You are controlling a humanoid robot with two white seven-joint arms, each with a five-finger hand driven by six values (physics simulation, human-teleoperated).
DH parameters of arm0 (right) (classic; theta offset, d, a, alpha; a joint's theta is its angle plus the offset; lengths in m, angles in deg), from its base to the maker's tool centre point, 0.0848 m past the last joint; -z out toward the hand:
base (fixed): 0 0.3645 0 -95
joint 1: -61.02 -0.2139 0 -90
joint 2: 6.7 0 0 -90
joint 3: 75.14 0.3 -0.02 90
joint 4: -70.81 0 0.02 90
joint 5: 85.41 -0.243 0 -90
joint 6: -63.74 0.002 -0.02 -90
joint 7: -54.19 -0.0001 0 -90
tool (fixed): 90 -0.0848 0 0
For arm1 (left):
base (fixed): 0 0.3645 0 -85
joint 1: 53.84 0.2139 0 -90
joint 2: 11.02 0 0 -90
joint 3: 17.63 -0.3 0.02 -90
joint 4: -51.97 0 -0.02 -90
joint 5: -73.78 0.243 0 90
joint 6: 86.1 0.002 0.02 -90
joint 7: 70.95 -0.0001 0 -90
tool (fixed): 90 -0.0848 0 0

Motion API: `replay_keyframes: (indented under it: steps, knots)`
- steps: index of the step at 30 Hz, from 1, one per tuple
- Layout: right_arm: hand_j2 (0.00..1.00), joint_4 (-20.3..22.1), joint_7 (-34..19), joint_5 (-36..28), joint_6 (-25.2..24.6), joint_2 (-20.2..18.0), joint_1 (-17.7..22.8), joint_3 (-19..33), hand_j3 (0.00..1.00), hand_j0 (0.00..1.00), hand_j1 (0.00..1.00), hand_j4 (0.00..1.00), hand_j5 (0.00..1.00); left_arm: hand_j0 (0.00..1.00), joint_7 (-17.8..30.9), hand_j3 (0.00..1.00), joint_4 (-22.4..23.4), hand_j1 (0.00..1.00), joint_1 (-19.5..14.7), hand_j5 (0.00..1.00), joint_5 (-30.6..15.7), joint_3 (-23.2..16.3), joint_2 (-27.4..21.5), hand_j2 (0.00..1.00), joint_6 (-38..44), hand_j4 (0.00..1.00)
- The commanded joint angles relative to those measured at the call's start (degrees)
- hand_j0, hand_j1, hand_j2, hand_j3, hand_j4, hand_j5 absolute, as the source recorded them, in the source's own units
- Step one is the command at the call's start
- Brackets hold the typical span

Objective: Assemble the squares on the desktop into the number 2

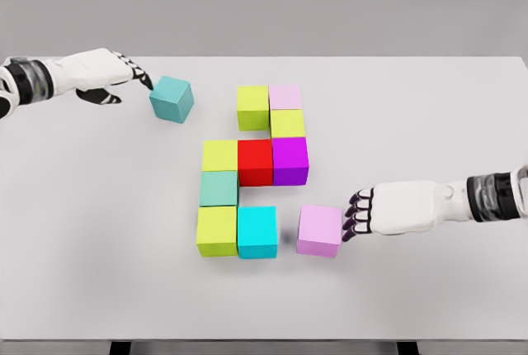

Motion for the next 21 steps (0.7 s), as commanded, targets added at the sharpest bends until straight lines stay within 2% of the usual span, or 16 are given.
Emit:
replay_keyframes:
  steps: [1, 9, 21]
  knots:
    - [0.93, -0.2, 0.0, 0.2, 0.0, 0.1, 0.0, -0.2, 0.93, 0.93, 0.93, 0.93, 0.93, 0.71, 0.0, 0.71, 2.1, 0.71, 0.0, 0.71, -0.2, 0.1, 0.1, 0.71, 0.1, 0.71]
    - [0.93, -0.1, 0.3, 0.3, 0.0, 0.6, 0.0, -0.6, 0.93, 0.93, 0.93, 0.93, 0.93, 0.72, 0.0, 0.72, 6.7, 0.72, -0.5, 0.72, 0.6, 0.1, 3.6, 0.72, 0.1, 0.72]
    - [0.93, 0.0, 0.4, 0.2, 0.0, 1.4, 0.0, -0.5, 0.93, 0.93, 0.93, 0.93, 0.93, 0.72, 0.0, 0.72, 5.9, 0.72, -0.9, 0.72, 0.5, 0.1, 4.0, 0.72, 0.1, 0.72]
